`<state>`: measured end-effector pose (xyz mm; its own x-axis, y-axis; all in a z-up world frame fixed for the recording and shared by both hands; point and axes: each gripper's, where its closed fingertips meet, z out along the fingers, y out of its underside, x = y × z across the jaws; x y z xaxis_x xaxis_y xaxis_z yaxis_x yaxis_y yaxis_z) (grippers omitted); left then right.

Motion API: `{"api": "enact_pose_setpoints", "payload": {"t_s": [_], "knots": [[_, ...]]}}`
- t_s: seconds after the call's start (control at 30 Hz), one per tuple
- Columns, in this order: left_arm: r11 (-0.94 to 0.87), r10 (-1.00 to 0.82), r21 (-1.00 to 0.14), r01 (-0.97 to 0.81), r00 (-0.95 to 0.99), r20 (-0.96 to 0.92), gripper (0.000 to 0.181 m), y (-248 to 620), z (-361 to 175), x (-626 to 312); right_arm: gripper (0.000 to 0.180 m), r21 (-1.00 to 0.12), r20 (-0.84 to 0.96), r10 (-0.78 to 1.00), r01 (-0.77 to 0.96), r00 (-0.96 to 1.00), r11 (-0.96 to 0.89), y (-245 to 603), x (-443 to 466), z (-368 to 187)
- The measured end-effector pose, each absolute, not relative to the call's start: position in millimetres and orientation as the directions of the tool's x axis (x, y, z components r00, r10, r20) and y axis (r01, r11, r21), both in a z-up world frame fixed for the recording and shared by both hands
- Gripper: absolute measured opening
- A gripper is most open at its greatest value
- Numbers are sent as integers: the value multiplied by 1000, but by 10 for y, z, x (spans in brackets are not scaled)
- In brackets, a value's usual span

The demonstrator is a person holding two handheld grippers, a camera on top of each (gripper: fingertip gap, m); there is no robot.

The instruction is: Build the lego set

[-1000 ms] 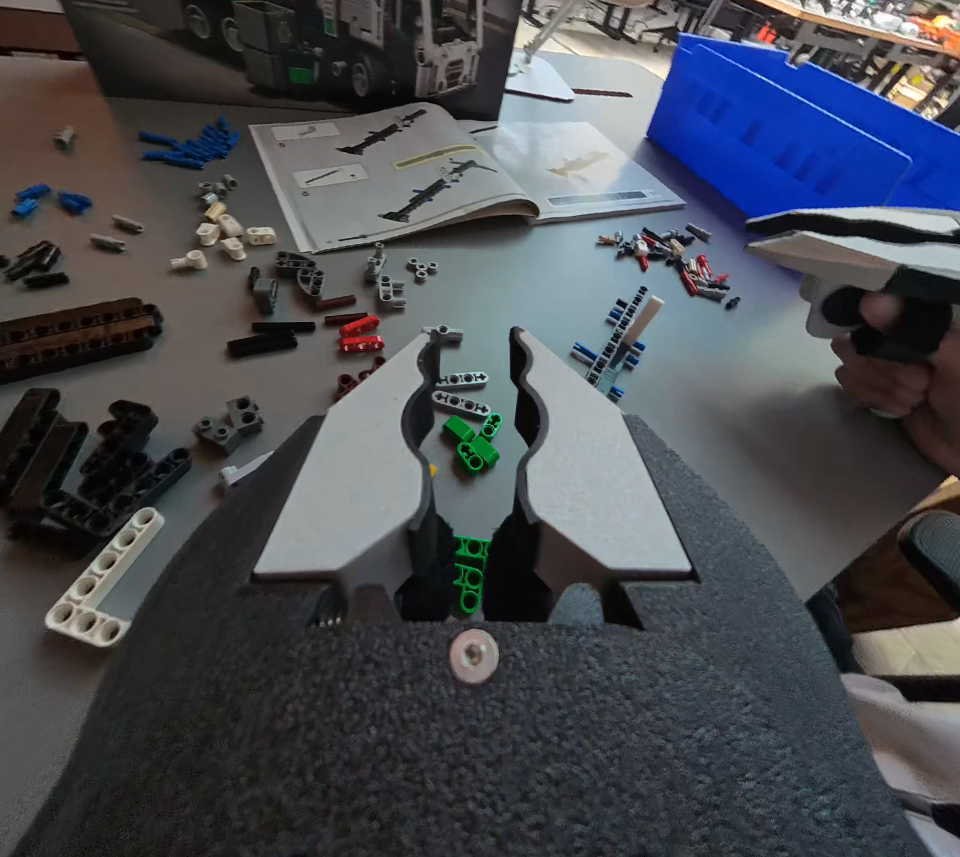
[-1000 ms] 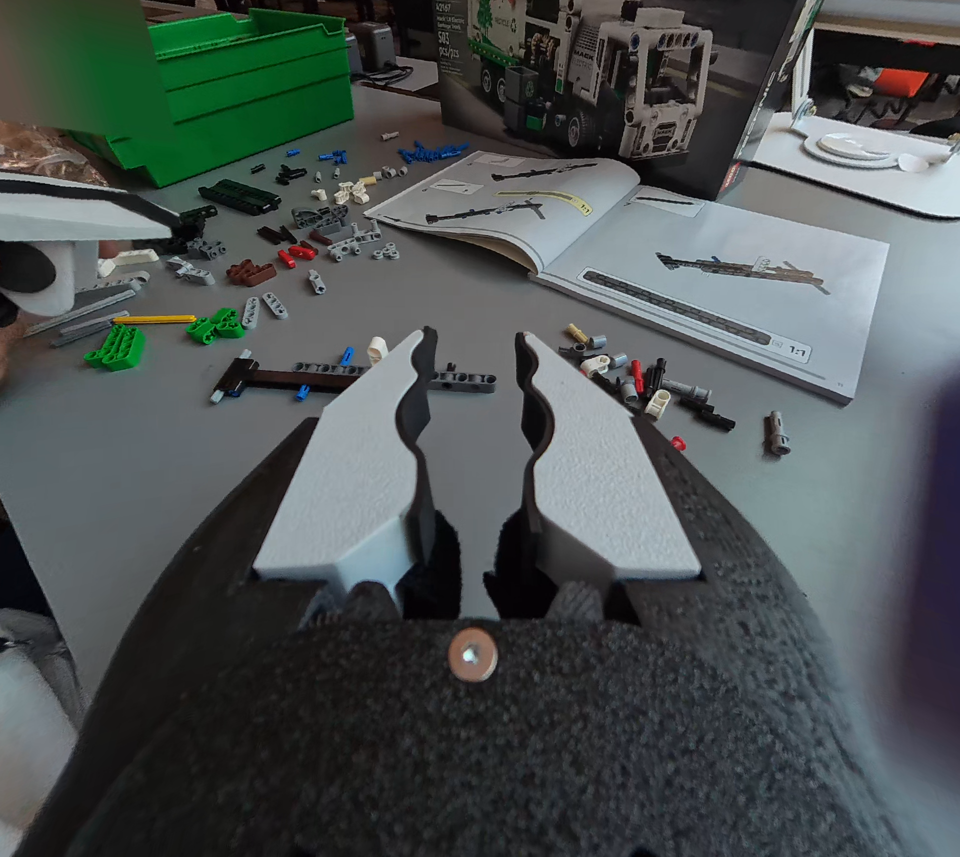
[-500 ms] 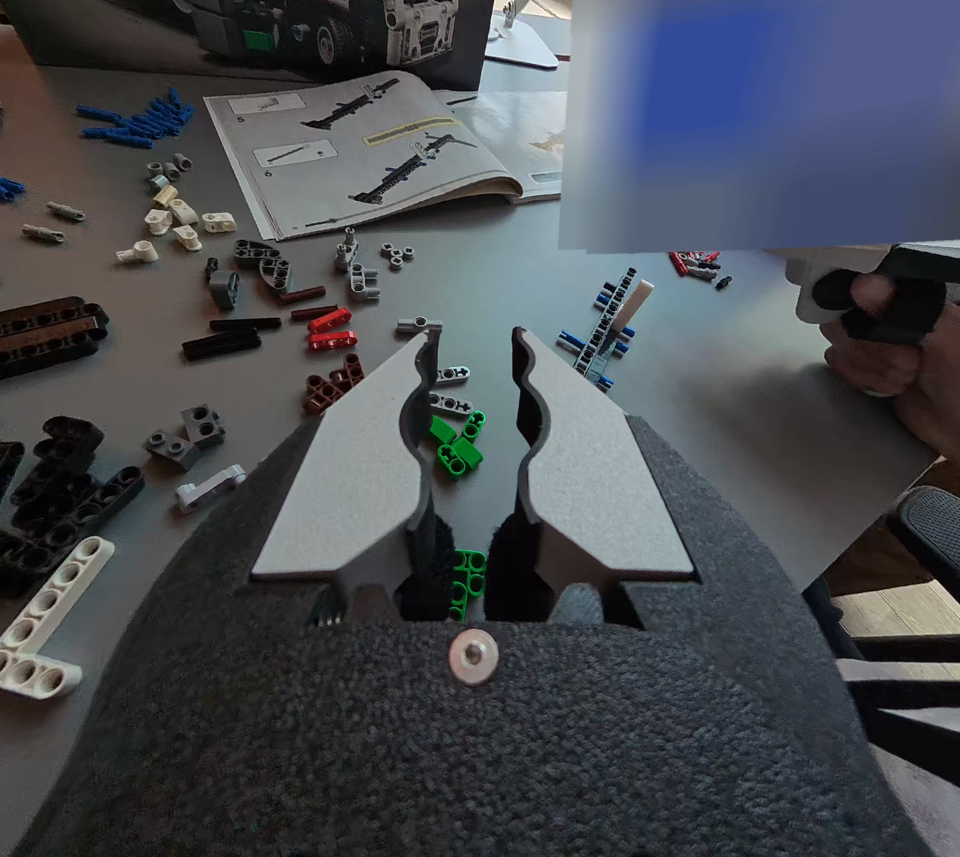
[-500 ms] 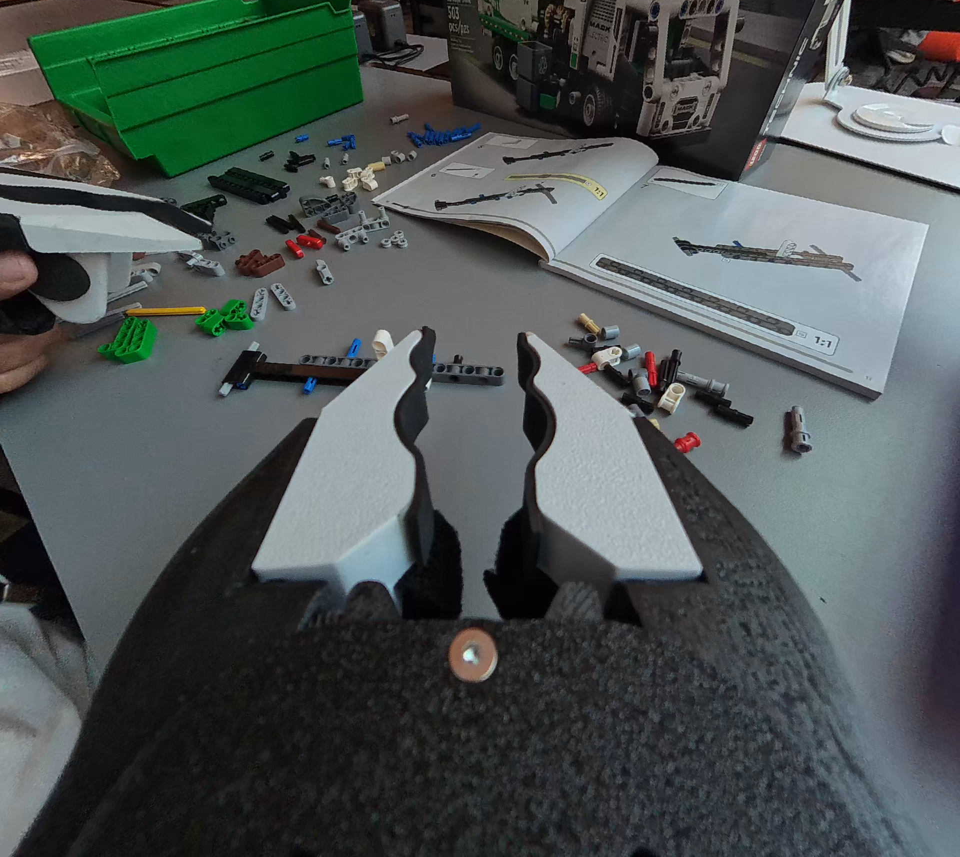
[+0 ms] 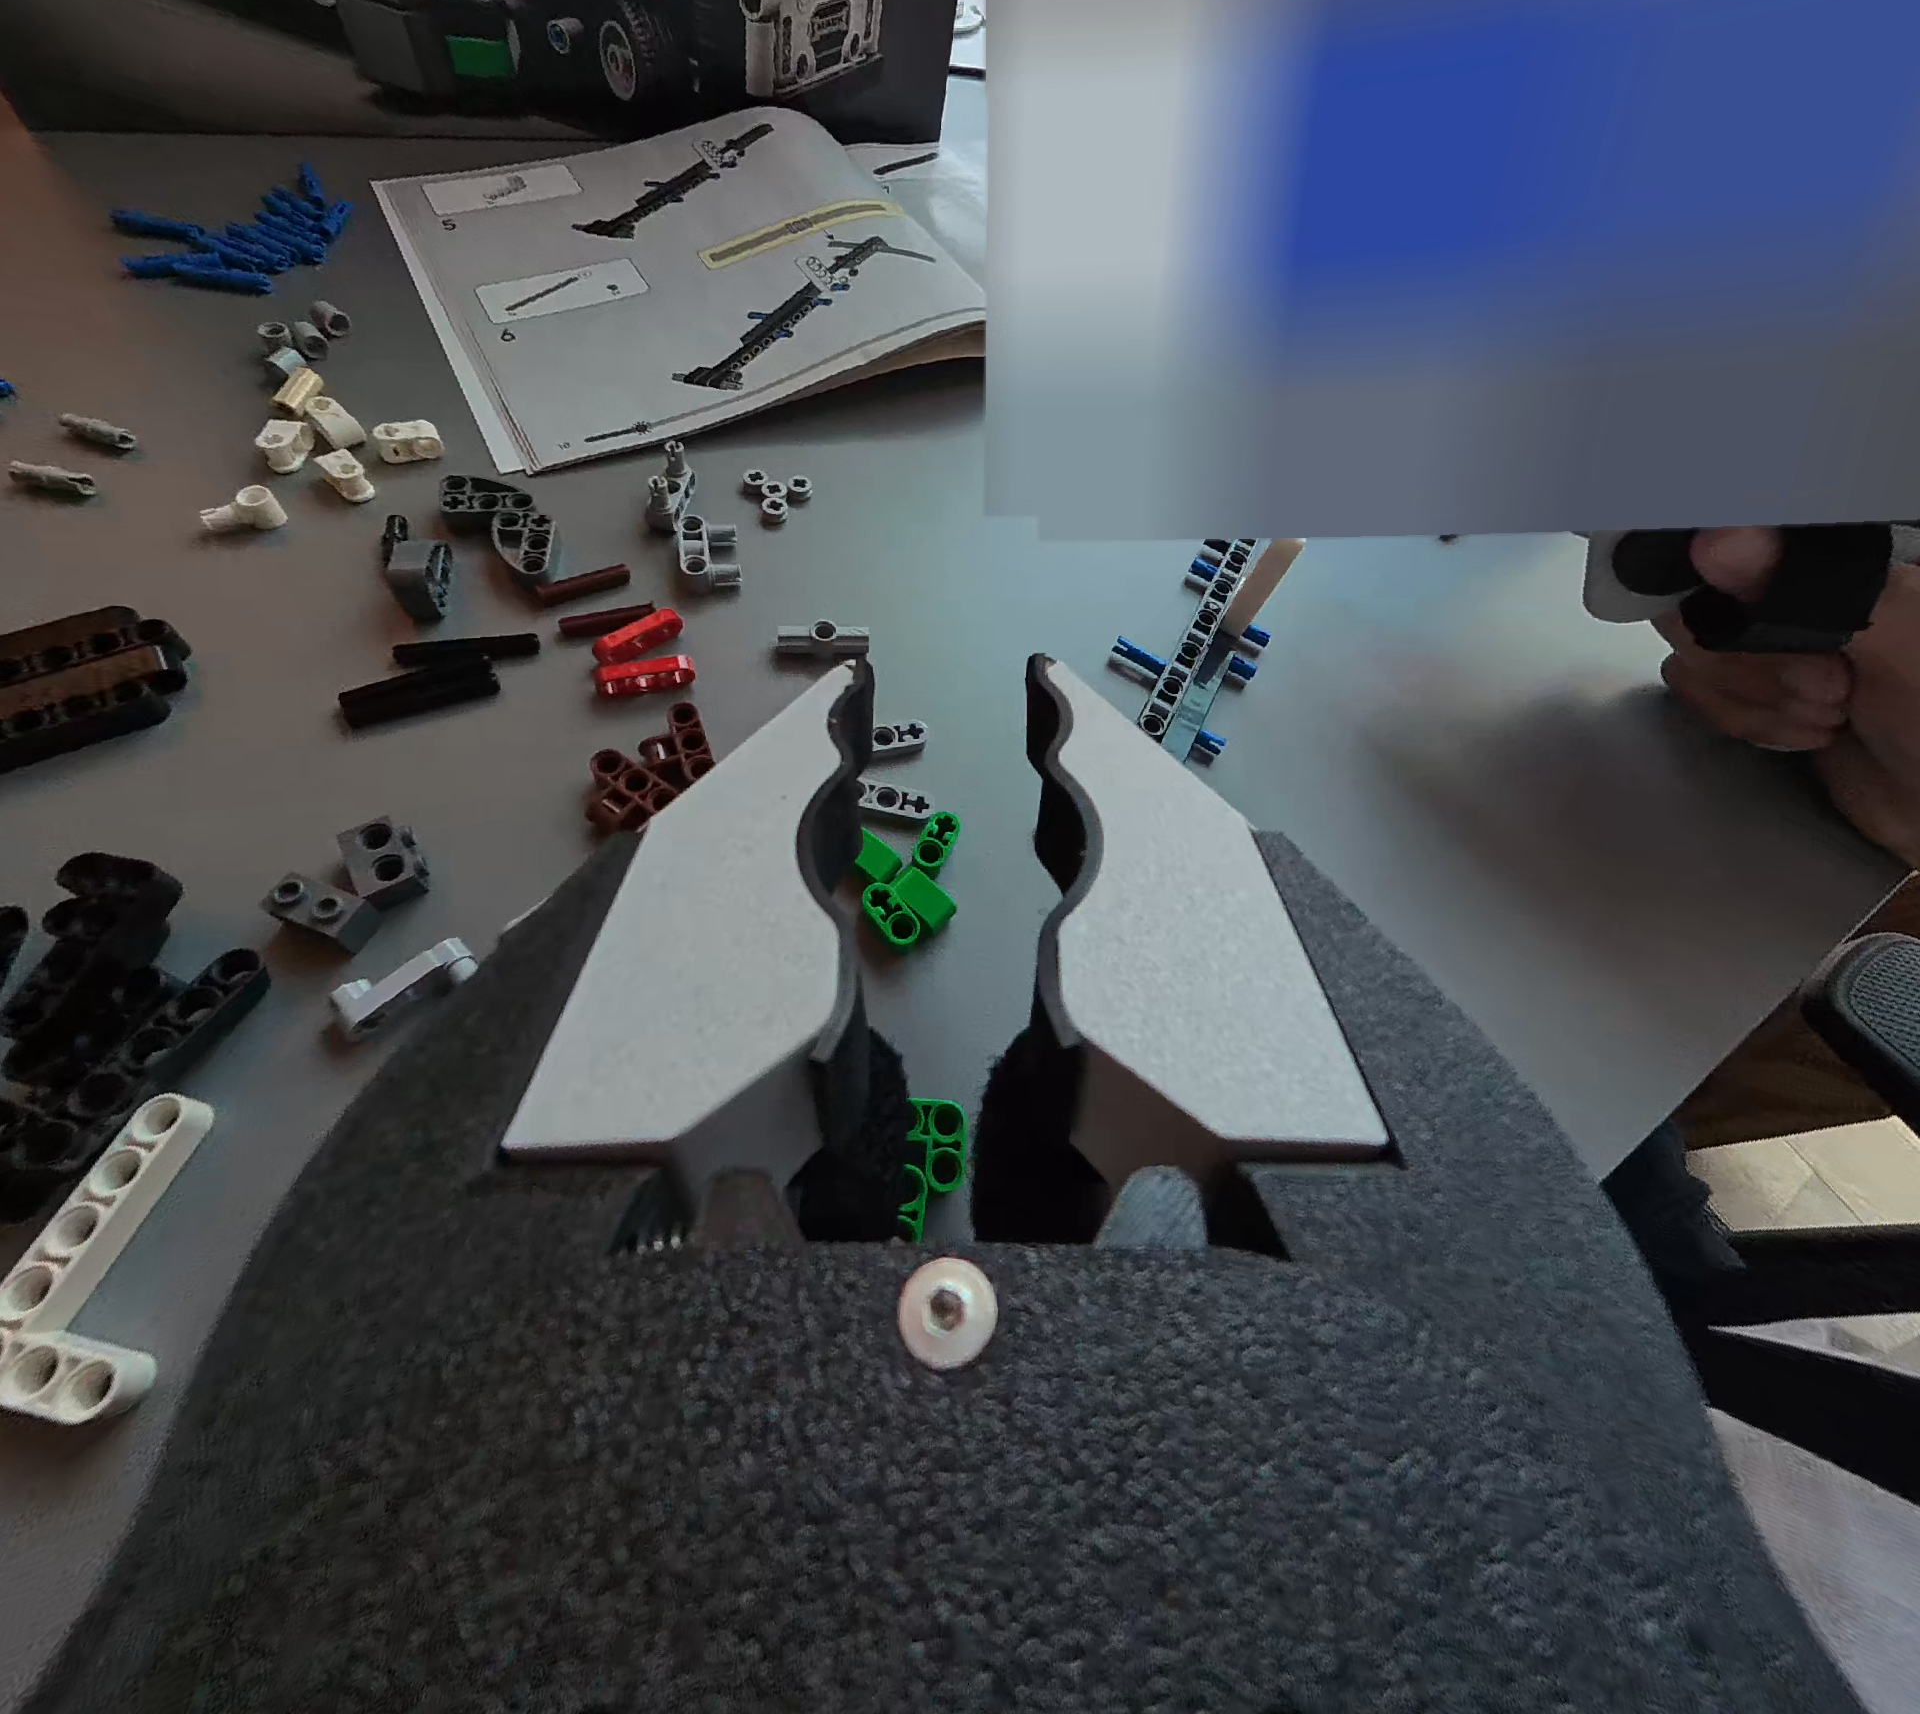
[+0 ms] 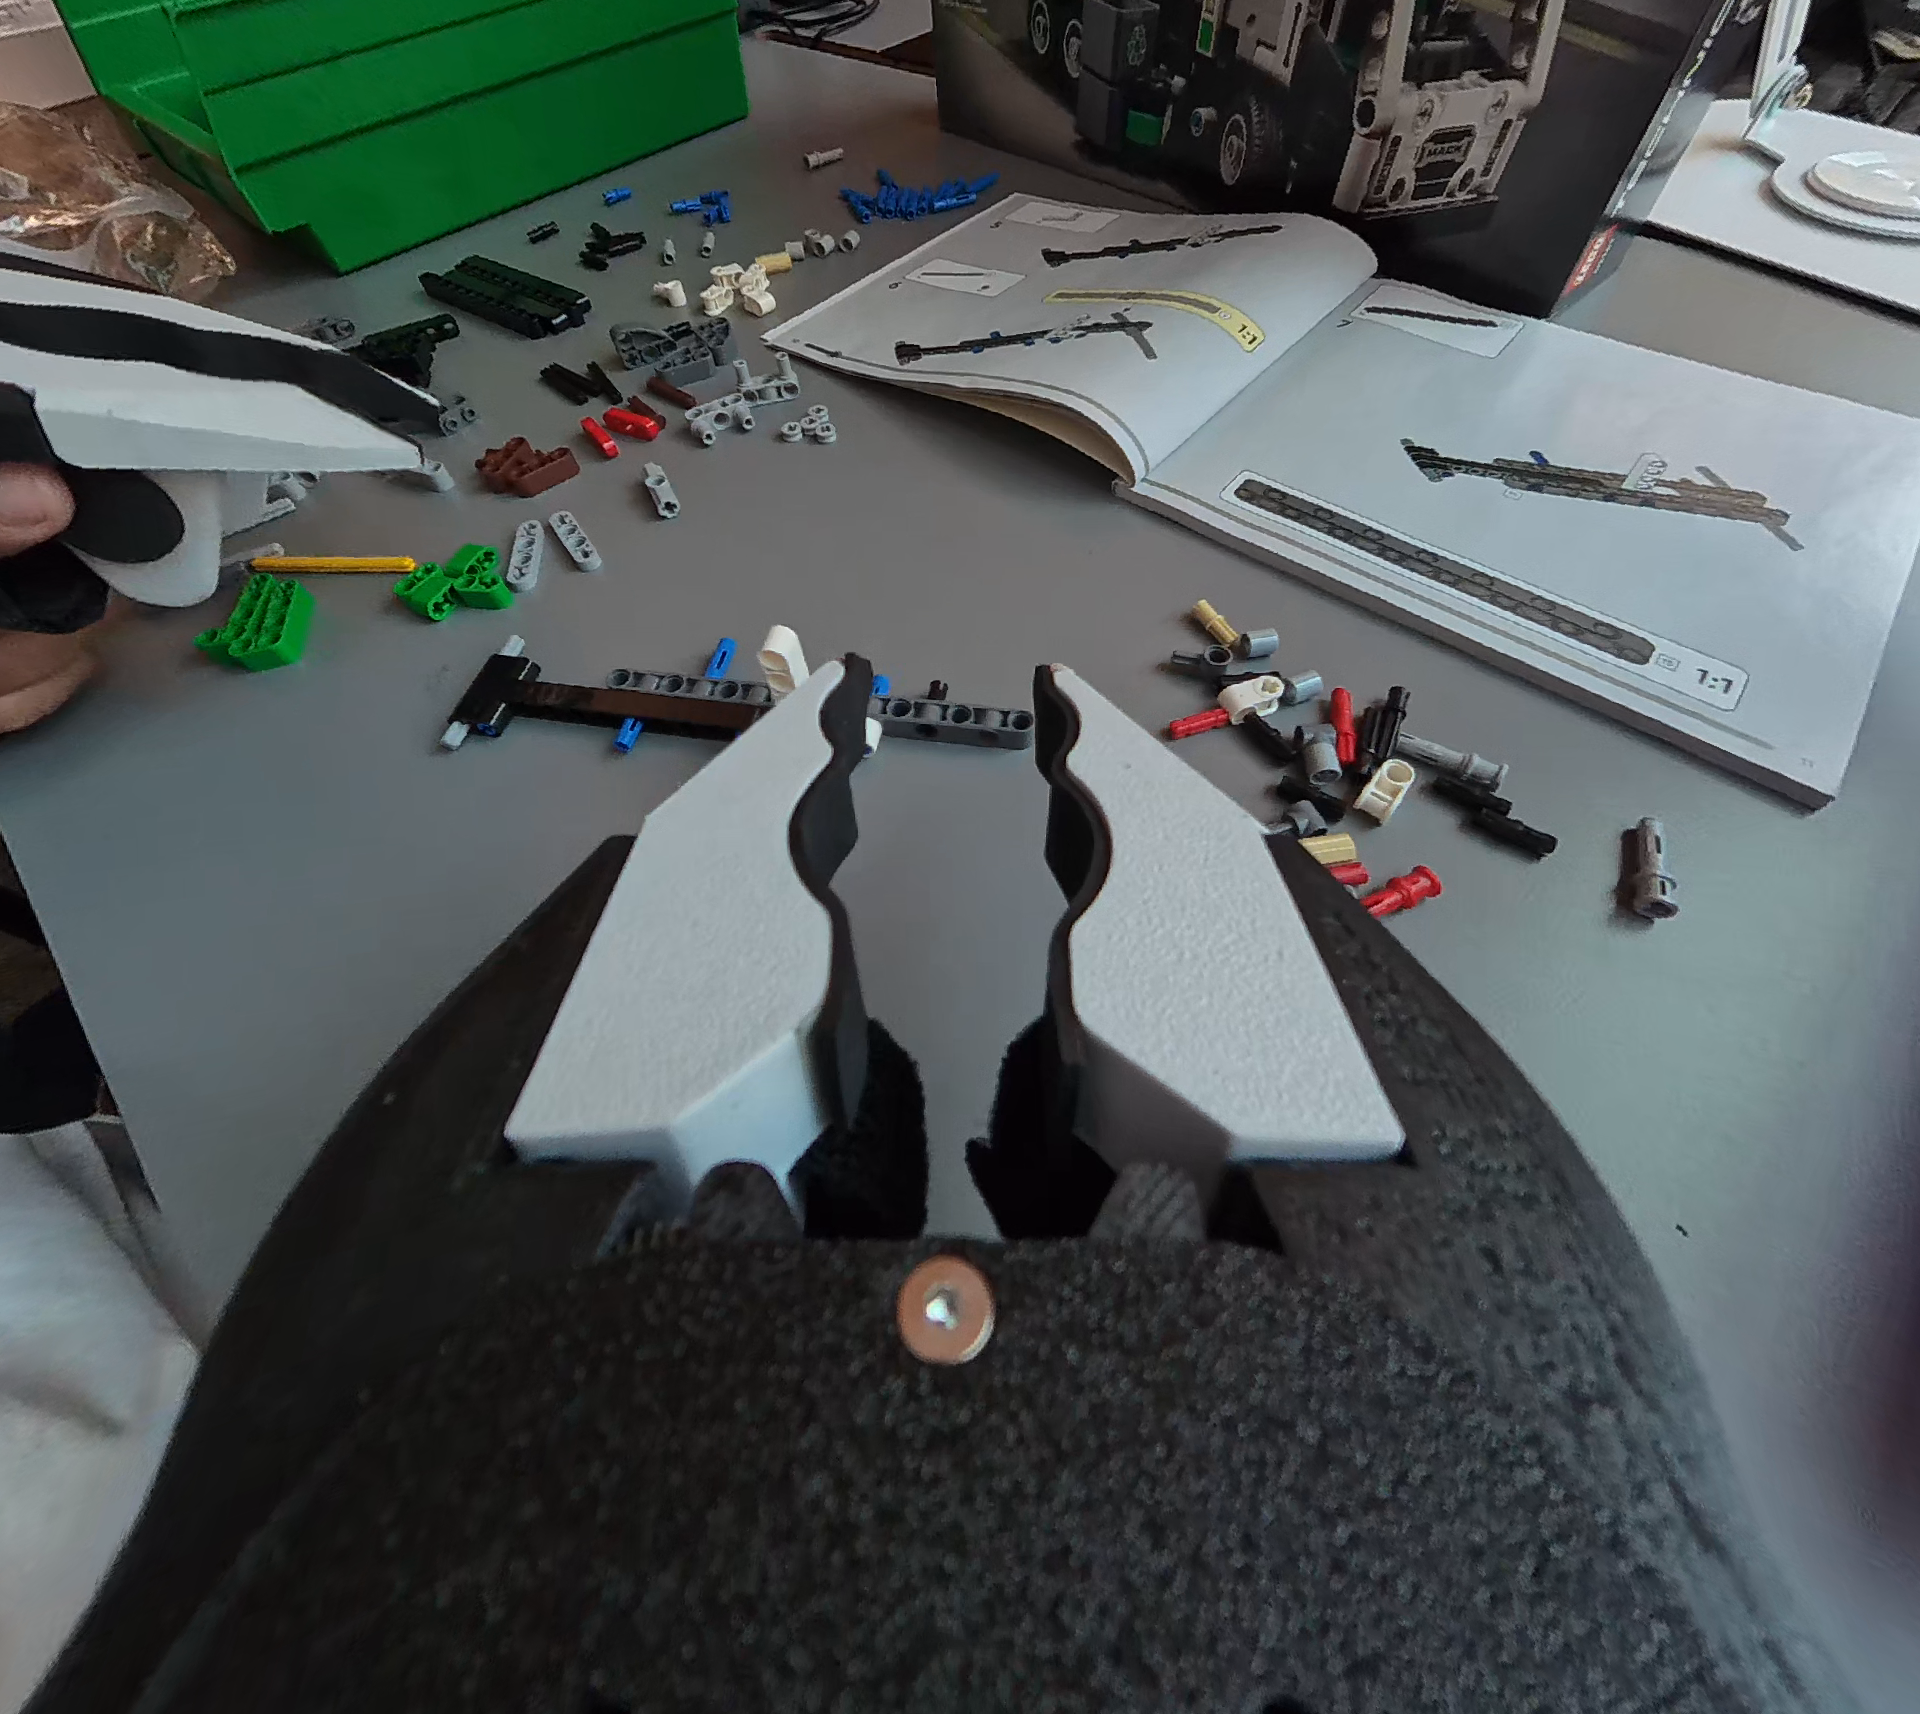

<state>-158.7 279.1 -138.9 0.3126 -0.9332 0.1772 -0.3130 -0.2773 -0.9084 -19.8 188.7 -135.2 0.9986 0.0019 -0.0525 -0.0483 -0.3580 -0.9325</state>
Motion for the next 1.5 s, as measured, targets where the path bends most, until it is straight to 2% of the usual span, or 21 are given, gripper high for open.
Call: {"api": "enact_pose_setpoints", "payload": {"t_s": [0.23,0.53,0.7,0.87,1.0,1.17,1.37,1.5], "knots": [[-223,-944,-915,-335,307,118,29,2749,-1393,-1571,31,-925,-7,23,2,1000,-381,1900,-255,-1389],[-214,-951,-915,-341,289,115,31,2722,-1395,-1557,31,-928,-32,27,-20,999,-372,1896,-248,-1375],[-162,-967,-946,-280,234,96,31,2651,-1248,-1568,31,-934,-45,28,-32,999,-356,1886,-240,-1348],[-161,-957,-941,-299,282,74,29,2922,-1062,-2078,31,-933,-70,36,-53,997,-355,1885,-238,-1344],[-276,-923,-823,-497,376,83,33,3270,-1252,-2844,31,-942,-95,35,-79,995,-326,1868,-219,-1299],[-320,-933,-714,-623,338,122,33,3089,-1589,-3193,31,-949,-114,27,-101,993,-299,1851,-191,-1258],[-237,-942,-700,-674,335,-3,23,2985,-1726,-3110,31,-943,-78,37,-62,996,-328,1868,-232,-1301],[-259,-943,-692,-674,331,31,31,2853,-1818,-3059,31,-938,-37,49,-18,998,-347,1880,-276,-1333]]}}
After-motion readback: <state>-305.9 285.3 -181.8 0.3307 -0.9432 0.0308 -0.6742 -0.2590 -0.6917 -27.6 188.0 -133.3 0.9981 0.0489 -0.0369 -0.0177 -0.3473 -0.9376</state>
